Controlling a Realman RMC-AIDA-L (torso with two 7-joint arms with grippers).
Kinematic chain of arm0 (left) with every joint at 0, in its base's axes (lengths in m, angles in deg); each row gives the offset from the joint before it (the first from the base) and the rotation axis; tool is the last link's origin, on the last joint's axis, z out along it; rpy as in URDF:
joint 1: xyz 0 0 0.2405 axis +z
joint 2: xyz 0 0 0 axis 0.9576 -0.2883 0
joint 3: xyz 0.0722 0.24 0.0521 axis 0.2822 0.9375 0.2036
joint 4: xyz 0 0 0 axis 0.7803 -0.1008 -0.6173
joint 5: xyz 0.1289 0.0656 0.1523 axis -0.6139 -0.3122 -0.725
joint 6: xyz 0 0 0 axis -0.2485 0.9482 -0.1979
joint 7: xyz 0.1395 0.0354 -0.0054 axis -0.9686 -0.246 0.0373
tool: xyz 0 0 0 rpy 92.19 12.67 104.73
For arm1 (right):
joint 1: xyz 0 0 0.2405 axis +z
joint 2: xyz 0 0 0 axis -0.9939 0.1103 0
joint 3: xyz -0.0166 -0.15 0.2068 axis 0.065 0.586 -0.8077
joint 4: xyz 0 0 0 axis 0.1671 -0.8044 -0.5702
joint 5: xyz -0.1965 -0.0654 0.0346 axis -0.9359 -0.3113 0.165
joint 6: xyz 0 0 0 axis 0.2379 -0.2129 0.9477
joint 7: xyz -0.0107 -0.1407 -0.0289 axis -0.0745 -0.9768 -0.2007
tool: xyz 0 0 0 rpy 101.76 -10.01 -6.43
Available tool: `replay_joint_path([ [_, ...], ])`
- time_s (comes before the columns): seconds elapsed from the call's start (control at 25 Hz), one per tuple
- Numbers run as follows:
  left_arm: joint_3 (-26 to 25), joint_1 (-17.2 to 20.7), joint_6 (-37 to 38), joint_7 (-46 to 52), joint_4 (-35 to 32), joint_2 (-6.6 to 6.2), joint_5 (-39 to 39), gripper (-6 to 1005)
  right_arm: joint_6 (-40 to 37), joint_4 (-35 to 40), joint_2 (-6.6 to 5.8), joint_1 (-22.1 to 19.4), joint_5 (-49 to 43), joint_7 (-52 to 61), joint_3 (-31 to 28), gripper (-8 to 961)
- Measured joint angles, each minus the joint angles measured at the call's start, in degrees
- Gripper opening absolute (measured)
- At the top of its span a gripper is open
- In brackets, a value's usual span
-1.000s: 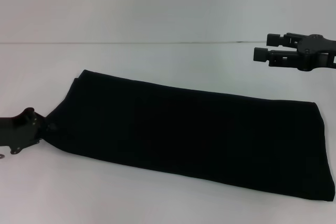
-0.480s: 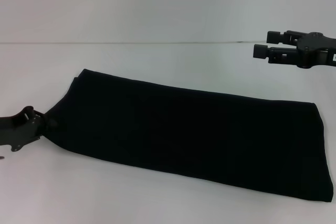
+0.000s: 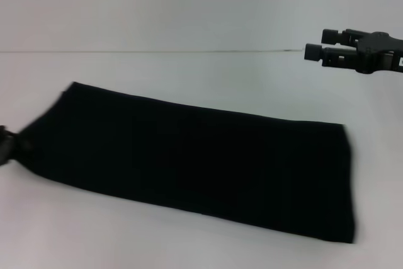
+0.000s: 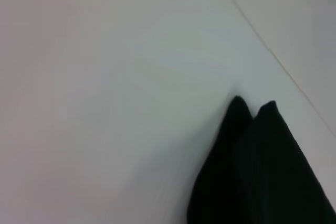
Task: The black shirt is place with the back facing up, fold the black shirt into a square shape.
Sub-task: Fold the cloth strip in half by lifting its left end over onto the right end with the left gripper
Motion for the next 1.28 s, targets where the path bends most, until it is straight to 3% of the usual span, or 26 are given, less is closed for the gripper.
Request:
replay_joint_path([
  [0.36,-5.15,2.3,-1.62,-1.7,-6.34,-1.69,-5.51,96,0.45,-0.03,0.09,0.27,2.05,0.71,0.0,897],
  [0.56,-6.31,2.73,-0.39,-2.62,-7.9,-1.94,-5.82,95,0.56,-0.02,0.06,0.27,2.2,0.5,-0.01,897],
  [0.8,-6.31,0.87,4.28,-5.12,-8.25,-2.65,-2.76,93,1.67,0.0,0.15,-0.21,2.32,-0.5,-0.11,897],
  [0.96,-5.35,-2.18,13.11,-7.58,-7.5,-3.42,4.61,93,2.53,0.01,0.19,-0.67,2.46,-1.2,-0.48,898],
  [1.04,-4.02,-4.03,17.89,-8.78,-6.67,-3.07,8.59,92,2.56,0.01,0.13,-0.97,2.6,-1.76,-0.8,898],
  [1.08,-2.56,-5.21,19.88,-9.49,-6.12,-2.1,10.83,92,2.58,0.0,0.11,-1.09,2.64,-1.92,-0.9,898],
  [1.12,0.1,-6.76,21.3,-10.21,-5.23,0.04,13.48,92,2.6,0.01,-0.01,-1.41,2.71,-2.11,-1.06,898],
  [1.2,2.56,-7.78,21.25,-10.96,-4.33,2.28,15.25,91,2.52,0.01,-0.16,-1.8,2.75,-2.42,-1.28,898],
  [1.24,4.42,-8.48,20.86,-11.89,-3.32,4.3,16.47,91,2.41,0.01,-0.21,-1.99,2.77,-2.54,-1.35,898],
  [1.28,5.2,-8.74,20.58,-12.52,-2.77,5.35,17.19,91,2.29,0.01,-0.32,-2.22,2.76,-2.65,-1.46,898],
])
